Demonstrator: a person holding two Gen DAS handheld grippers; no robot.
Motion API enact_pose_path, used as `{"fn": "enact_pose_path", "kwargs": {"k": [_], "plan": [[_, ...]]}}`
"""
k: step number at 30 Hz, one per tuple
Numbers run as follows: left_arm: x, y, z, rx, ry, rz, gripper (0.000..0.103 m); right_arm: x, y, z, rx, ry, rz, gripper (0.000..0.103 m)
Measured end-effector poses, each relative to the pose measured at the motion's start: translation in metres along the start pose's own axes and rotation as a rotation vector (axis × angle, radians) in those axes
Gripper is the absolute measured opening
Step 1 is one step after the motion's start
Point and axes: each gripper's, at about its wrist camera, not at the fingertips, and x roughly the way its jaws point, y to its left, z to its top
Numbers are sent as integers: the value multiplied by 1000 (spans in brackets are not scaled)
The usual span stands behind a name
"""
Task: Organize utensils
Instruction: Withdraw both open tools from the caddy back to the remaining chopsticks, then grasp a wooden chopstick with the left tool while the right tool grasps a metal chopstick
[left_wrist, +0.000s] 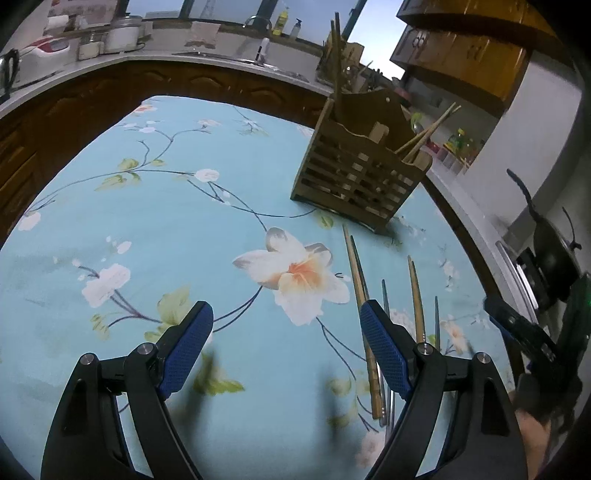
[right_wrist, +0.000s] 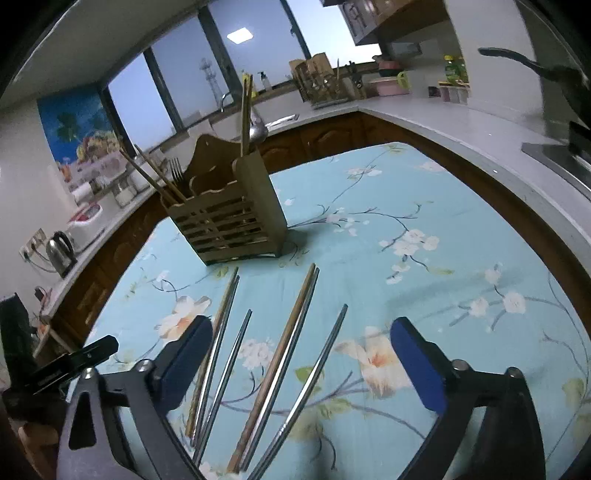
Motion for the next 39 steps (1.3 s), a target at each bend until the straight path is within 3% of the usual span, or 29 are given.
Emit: {"fn": "enact_pose_path", "kwargs": {"k": [5, 10, 16, 31, 32, 36, 39], "plan": [[14, -1, 7, -6, 29, 4, 84, 31, 7, 9, -37, 81, -31, 48], [26, -2, 12, -1, 51, 5, 84, 69, 11, 9, -60, 186, -50, 23], [39, -4, 22, 10, 68, -3, 84, 94, 4, 8, -47, 252, -75, 16], [109, -54, 65, 176, 139, 10, 83, 117, -3, 29, -42, 261, -80, 10], [114, -59, 67, 196, 142, 19, 81, 117, -5, 30, -35, 262, -74, 10], [135, -70, 74, 248, 179, 41, 59, 116, -8, 31, -34, 262, -65, 9], [148, -74, 75, 270, 205, 52, 52, 117, -11, 32, -29, 263, -56, 9]]}}
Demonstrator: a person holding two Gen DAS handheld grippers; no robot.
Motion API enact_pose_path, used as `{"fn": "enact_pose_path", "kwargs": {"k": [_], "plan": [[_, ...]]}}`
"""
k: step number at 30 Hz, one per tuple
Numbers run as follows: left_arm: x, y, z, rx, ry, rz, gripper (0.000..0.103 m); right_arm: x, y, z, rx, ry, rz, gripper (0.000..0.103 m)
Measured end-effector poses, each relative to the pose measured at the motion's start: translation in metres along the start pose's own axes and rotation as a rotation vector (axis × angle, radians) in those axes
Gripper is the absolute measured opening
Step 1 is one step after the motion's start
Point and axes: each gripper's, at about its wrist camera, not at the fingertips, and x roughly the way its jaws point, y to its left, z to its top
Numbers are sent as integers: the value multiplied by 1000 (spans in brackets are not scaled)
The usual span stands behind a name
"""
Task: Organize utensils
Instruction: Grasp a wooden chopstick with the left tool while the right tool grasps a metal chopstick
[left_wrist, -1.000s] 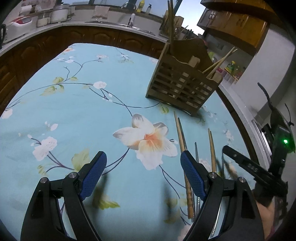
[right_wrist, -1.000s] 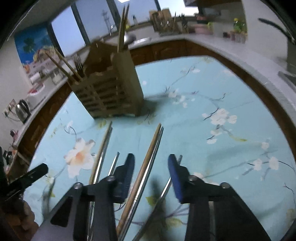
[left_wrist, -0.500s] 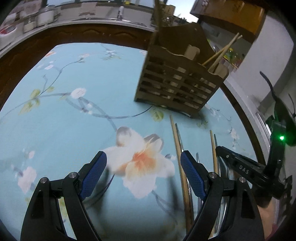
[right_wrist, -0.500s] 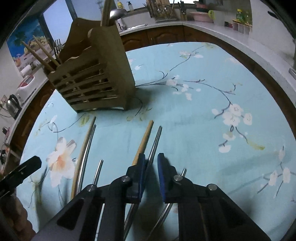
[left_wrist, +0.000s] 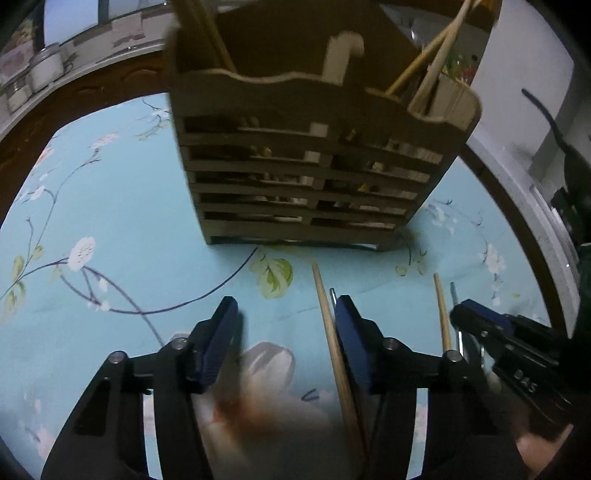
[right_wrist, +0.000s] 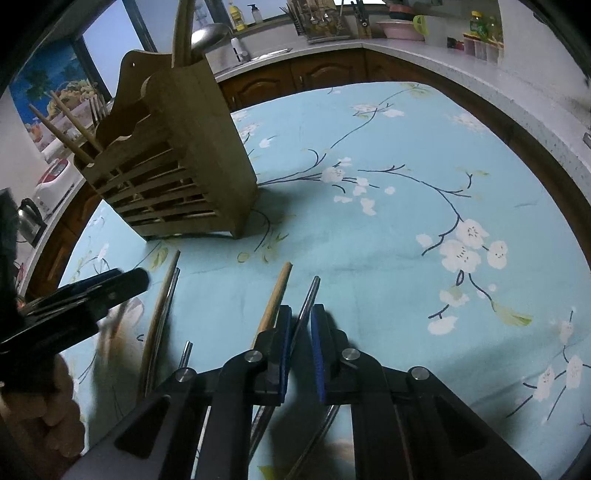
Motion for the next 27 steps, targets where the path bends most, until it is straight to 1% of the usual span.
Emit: {"fn": "enact_pose_path", "kwargs": {"k": [3, 6, 9, 11, 13, 17, 22, 23, 25, 27], "plan": [[8, -3, -1, 15, 21, -2, 48, -1, -3, 1, 4, -1, 4, 9], [9, -11, -5, 63, 2, 35, 48, -2, -3, 0, 7, -5, 7, 9], [9, -18, -12, 127, 0, 75, 43, -2, -5, 0, 15, -4, 13, 9], [7, -21, -16, 150, 8, 74, 39, -3, -3, -1, 11, -3, 10, 9], [5, -19, -17, 150, 20, 60, 37, -3, -2, -1, 5, -1, 5, 9], [6, -13, -11, 125, 33, 40, 36, 0, 0, 3, 1, 1, 0, 9], [13, -13, -3, 114, 21, 34, 35, 6, 5, 9, -23, 2, -14, 10], [12, -15, -4, 111, 17, 34, 33, 7, 6, 9, -23, 0, -14, 10], [8, -21, -10, 125, 0, 37, 17, 7, 7, 7, -28, -8, -18, 10], [7, -25, -10, 151, -8, 34, 10, 7, 8, 5, -35, -18, -24, 10]]}}
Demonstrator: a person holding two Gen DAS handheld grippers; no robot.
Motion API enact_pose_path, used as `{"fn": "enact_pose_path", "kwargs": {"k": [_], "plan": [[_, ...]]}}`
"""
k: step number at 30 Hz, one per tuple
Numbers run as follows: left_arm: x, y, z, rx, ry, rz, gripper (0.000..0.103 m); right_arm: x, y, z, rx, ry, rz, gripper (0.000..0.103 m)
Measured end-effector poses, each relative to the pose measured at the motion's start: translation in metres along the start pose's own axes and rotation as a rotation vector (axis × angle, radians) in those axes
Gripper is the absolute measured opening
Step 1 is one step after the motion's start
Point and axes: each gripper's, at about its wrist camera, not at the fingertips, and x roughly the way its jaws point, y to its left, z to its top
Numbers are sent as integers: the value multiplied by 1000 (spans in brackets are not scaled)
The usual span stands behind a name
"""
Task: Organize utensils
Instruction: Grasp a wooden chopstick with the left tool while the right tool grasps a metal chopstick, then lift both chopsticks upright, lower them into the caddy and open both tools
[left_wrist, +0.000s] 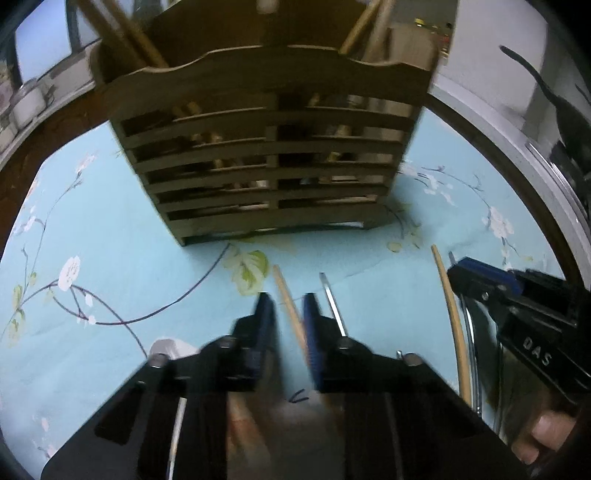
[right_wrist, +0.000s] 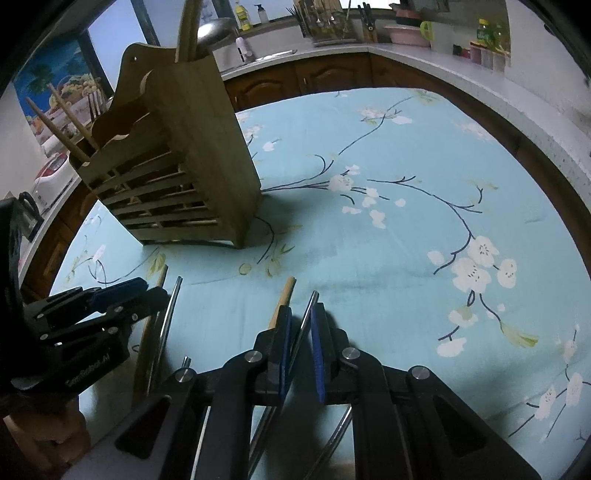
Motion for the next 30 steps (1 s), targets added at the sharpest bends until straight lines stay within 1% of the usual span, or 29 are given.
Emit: {"fn": "enact_pose_path", "kwargs": {"k": [2, 3, 6, 7, 10, 14, 16, 17, 18, 20, 23, 26, 30], "plan": [[0, -5, -1, 26, -6, 18, 8, 0, 2, -1, -7, -4, -8, 9], [-1, -4, -2, 24, -6, 15, 7, 0, 1, -1, -1, -5, -6, 9], [-8, 4, -6, -19, -1, -34, 5, -3, -1, -2, 31, 3, 36, 6], [-13, 7, -9, -29, -10, -44, 5, -5, -2, -2, 40, 3, 50, 6], [-33, 13, -16, -41, -37, -44, 5, -20, 0, -6, 46, -24, 80, 5], [-69, 23, -27, -74, -98, -77, 5, -46, 5, -7, 45, -70, 128, 5], [-94, 30, -32, -103, -141, -104, 5, -61, 11, -7, 38, -97, 149, 5], [-98, 27, -25, -110, -153, -110, 5, -68, 12, -6, 35, -109, 155, 5], [-109, 30, -27, -116, -173, -116, 5, -76, 14, -6, 31, -125, 167, 5], [-136, 38, -30, -112, -216, -118, 5, -91, 17, -6, 28, -151, 183, 4], [-165, 43, -33, -111, -266, -125, 5, -114, 22, -6, 19, -206, 217, 4], [-183, 41, -39, -125, -305, -136, 5, -136, 28, -6, 11, -253, 230, 4], [-199, 48, -44, -144, -331, -145, 5, -162, 30, -2, 0, -309, 241, 4]]}}
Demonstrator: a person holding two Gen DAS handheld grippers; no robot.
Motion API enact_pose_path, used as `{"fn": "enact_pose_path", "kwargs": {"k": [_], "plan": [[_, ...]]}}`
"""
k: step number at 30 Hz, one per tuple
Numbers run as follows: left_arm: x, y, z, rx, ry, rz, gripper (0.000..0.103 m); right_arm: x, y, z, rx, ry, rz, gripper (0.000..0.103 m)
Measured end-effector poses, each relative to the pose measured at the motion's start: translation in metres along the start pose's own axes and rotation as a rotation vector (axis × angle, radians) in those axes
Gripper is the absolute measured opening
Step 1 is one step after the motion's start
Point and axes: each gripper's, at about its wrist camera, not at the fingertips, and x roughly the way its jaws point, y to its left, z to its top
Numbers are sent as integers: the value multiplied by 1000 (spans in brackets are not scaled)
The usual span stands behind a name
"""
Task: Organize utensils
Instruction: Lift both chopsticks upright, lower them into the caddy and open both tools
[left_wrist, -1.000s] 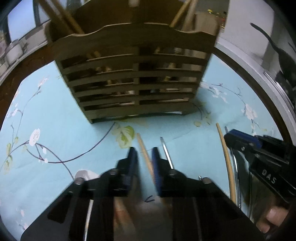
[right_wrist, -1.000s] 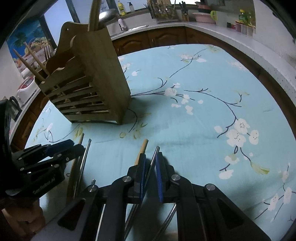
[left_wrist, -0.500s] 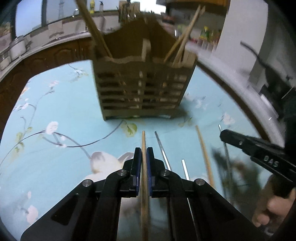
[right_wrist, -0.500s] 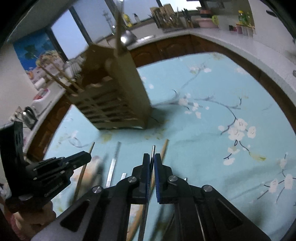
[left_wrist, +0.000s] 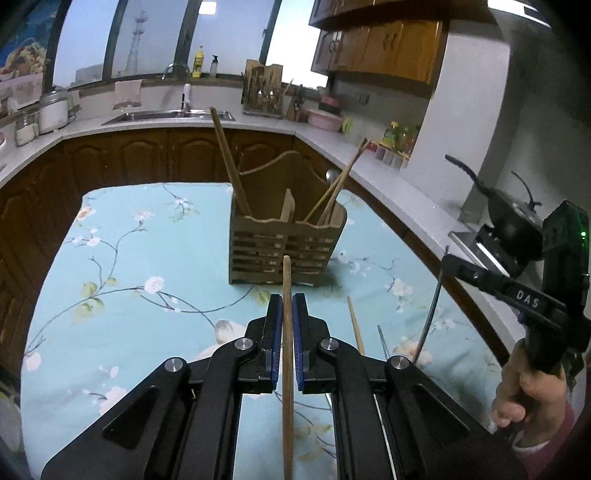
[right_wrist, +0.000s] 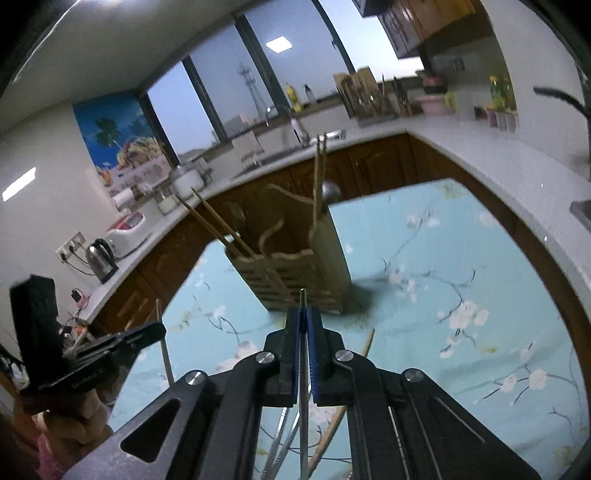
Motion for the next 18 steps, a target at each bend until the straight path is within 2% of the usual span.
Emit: {"fn": "enact_pose_path", "kwargs": {"k": [10, 18], "plan": [[-32, 4, 6, -23, -67, -25, 5, -31, 14, 18, -26, -85, 14, 4], [-44, 9, 13, -41, -109, -19, 5, -37, 22, 25, -50, -109, 21, 4]]}}
